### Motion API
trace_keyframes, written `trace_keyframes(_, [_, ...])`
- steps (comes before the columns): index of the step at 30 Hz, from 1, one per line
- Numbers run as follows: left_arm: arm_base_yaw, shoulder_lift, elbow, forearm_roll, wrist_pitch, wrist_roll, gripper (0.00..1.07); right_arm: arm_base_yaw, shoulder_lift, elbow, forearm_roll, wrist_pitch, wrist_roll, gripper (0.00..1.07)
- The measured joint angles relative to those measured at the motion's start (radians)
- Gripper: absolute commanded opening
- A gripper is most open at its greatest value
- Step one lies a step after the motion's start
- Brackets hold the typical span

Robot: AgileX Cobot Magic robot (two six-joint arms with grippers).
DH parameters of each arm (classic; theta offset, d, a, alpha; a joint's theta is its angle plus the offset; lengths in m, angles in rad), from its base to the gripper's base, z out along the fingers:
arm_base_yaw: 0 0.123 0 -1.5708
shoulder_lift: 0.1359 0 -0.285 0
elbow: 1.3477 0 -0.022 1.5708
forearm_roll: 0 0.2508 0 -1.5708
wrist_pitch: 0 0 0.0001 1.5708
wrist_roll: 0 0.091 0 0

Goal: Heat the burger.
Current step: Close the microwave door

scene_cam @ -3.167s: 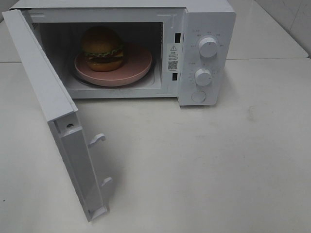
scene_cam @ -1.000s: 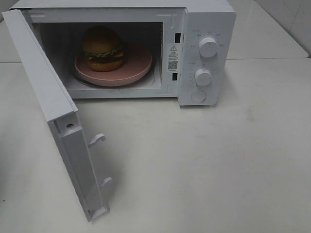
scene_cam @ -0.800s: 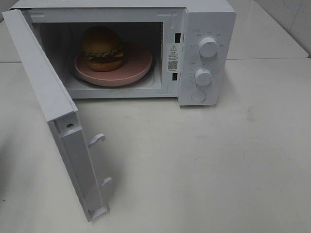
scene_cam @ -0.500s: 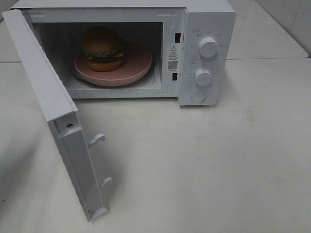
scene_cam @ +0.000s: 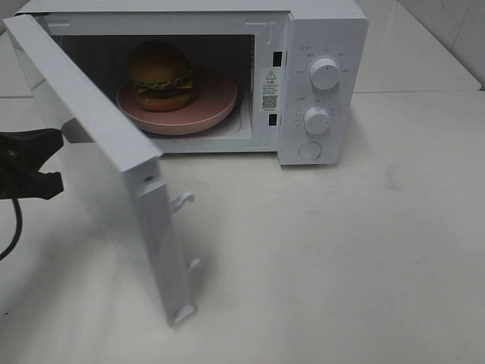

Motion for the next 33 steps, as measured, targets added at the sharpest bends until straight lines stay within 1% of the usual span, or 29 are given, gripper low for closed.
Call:
trace_keyframes(3, [-0.017, 0.015, -0.010, -0.004, 0.000, 0.000, 0.00, 0.000, 0.000, 0.000, 0.000, 0.000, 0.000, 0.76])
trace_keyframes(5, [-0.080, 0.041, -0.053, -0.050, 0.017, 0.001, 0.00, 0.000, 0.000, 0.000, 0.000, 0.000, 0.000, 0.76])
trace_keyframes(6, [-0.080, 0.041, -0.053, -0.050, 0.017, 0.001, 0.00, 0.000, 0.000, 0.000, 0.000, 0.000, 0.000, 0.76])
trace_keyframes(7, [-0.093, 0.045, -0.061, -0.069, 0.023, 0.001, 0.00, 0.000, 0.000, 0.000, 0.000, 0.000, 0.000, 0.76])
trace_keyframes(8, [-0.123, 0.050, -0.080, -0.106, 0.038, 0.004, 0.00, 0.000, 0.000, 0.000, 0.000, 0.000, 0.000, 0.76])
trace_keyframes(9, [-0.123, 0.050, -0.080, -0.106, 0.038, 0.004, 0.00, 0.000, 0.000, 0.000, 0.000, 0.000, 0.000, 0.76])
trace_keyframes(10, [-0.148, 0.057, -0.100, -0.135, 0.057, 0.008, 0.00, 0.000, 0.000, 0.000, 0.000, 0.000, 0.000, 0.76])
trace_keyframes(12, [-0.162, 0.060, -0.111, -0.147, 0.068, 0.009, 0.00, 0.000, 0.000, 0.000, 0.001, 0.000, 0.000, 0.76])
trace_keyframes(13, [-0.192, 0.069, -0.140, -0.185, 0.093, 0.020, 0.00, 0.000, 0.000, 0.000, 0.001, 0.000, 0.000, 0.76])
trace_keyframes(14, [-0.192, 0.069, -0.140, -0.185, 0.093, 0.020, 0.00, 0.000, 0.000, 0.000, 0.001, 0.000, 0.000, 0.76])
trace_keyframes(15, [-0.205, 0.072, -0.155, -0.208, 0.106, 0.032, 0.00, 0.000, 0.000, 0.000, 0.001, 0.000, 0.000, 0.76])
trace_keyframes(16, [-0.236, 0.082, -0.185, -0.258, 0.133, 0.057, 0.00, 0.000, 0.000, 0.000, 0.001, 0.000, 0.000, 0.76])
trace_keyframes(17, [-0.236, 0.082, -0.185, -0.258, 0.133, 0.057, 0.00, 0.000, 0.000, 0.000, 0.001, 0.000, 0.000, 0.76])
trace_keyframes(18, [-0.255, 0.088, -0.202, -0.288, 0.146, 0.074, 0.00, 0.000, 0.000, 0.000, 0.001, 0.000, 0.000, 0.76])
trace_keyframes(19, [-0.291, 0.099, -0.232, -0.348, 0.165, 0.107, 0.00, 0.000, 0.000, 0.000, 0.001, 0.000, 0.000, 0.76])
trace_keyframes(20, [-0.291, 0.099, -0.232, -0.348, 0.165, 0.107, 0.00, 0.000, 0.000, 0.000, 0.001, 0.000, 0.000, 0.76])
trace_keyframes(21, [-0.326, 0.113, -0.268, -0.419, 0.185, 0.147, 0.00, 0.000, 0.000, 0.000, 0.001, 0.000, 0.000, 0.76])
trace_keyframes(22, [-0.336, 0.118, -0.283, -0.447, 0.191, 0.163, 0.00, 0.000, 0.000, 0.000, 0.000, 0.000, 0.000, 0.76])
trace_keyframes(23, [-0.336, 0.118, -0.283, -0.447, 0.191, 0.163, 0.00, 0.000, 0.000, 0.000, 0.000, 0.000, 0.000, 0.76])
trace_keyframes(24, [-0.367, 0.136, -0.319, -0.511, 0.202, 0.207, 0.00, 0.000, 0.000, 0.000, 0.000, 0.000, 0.000, 0.76])
trace_keyframes(25, [-0.367, 0.136, -0.319, -0.511, 0.202, 0.207, 0.00, 0.000, 0.000, 0.000, 0.000, 0.000, 0.000, 0.76])
trace_keyframes(26, [-0.381, 0.146, -0.336, -0.541, 0.203, 0.228, 0.00, 0.000, 0.000, 0.000, 0.000, 0.000, 0.000, 0.76])
trace_keyframes(27, [-0.404, 0.167, -0.365, -0.592, 0.206, 0.262, 0.00, 0.000, 0.000, 0.000, 0.000, 0.000, 0.000, 0.76])
trace_keyframes(28, [-0.404, 0.167, -0.365, -0.592, 0.206, 0.262, 0.00, 0.000, 0.000, 0.000, 0.000, 0.000, 0.000, 0.76])
trace_keyframes(29, [-0.427, 0.185, -0.397, -0.639, 0.211, 0.295, 0.00, 0.000, 0.000, 0.000, 0.000, 0.000, 0.000, 0.76])
trace_keyframes(30, [-0.427, 0.185, -0.397, -0.639, 0.211, 0.295, 0.00, 0.000, 0.000, 0.000, 0.000, 0.000, 0.000, 0.76])
trace_keyframes(31, [-0.446, 0.202, -0.426, -0.687, 0.213, 0.320, 0.00, 0.000, 0.000, 0.000, 0.000, 0.000, 0.000, 0.76])
trace_keyframes(32, [-0.456, 0.211, -0.442, -0.708, 0.216, 0.333, 0.00, 0.000, 0.000, 0.000, 0.000, 0.000, 0.000, 0.76])
trace_keyframes(33, [-0.456, 0.211, -0.442, -0.708, 0.216, 0.333, 0.00, 0.000, 0.000, 0.000, 0.000, 0.000, 0.000, 0.76])
